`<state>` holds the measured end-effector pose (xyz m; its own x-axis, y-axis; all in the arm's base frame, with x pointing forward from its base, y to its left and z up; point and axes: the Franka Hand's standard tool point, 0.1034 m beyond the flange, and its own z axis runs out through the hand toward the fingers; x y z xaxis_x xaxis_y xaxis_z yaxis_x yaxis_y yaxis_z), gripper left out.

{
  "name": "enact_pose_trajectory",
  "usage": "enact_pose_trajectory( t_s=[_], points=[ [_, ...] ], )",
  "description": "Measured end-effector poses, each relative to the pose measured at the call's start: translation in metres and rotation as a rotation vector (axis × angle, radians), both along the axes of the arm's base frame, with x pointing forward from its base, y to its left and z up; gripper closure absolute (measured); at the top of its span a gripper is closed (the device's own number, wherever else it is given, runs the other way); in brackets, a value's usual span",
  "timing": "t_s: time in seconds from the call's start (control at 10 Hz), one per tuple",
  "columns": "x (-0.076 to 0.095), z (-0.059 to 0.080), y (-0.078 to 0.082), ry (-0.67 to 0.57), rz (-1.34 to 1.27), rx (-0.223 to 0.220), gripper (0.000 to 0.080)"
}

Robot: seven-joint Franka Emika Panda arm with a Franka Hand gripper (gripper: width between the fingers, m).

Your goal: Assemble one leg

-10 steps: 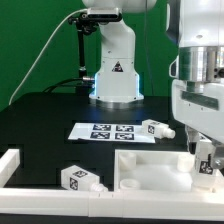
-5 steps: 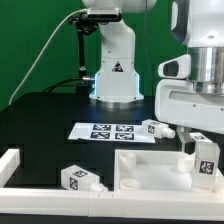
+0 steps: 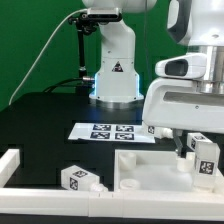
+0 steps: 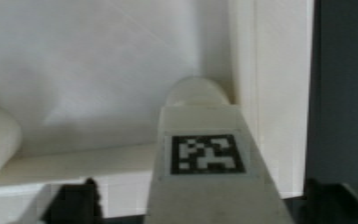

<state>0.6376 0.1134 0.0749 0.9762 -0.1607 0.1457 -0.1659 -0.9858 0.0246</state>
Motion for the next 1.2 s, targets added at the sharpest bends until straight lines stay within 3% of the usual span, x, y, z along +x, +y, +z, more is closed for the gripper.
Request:
enact_pose_trajectory(
  t_s=[0.1,0.2,0.3,1.2],
  points=[
    [0.0,0.0,-0.0003,0.0,0.001,0.0,0.0424],
    [0.0,-0.0001,-0.0002,-0.001,-0.034,0.005,0.0424],
    [-0.0001,-0.0002,-0.0001,-0.005,-0.107,0.017,0.0514],
    [-0.0006,-0.0013,-0.0002,-0.028,-0.681,0.102,0.0512]
  ],
)
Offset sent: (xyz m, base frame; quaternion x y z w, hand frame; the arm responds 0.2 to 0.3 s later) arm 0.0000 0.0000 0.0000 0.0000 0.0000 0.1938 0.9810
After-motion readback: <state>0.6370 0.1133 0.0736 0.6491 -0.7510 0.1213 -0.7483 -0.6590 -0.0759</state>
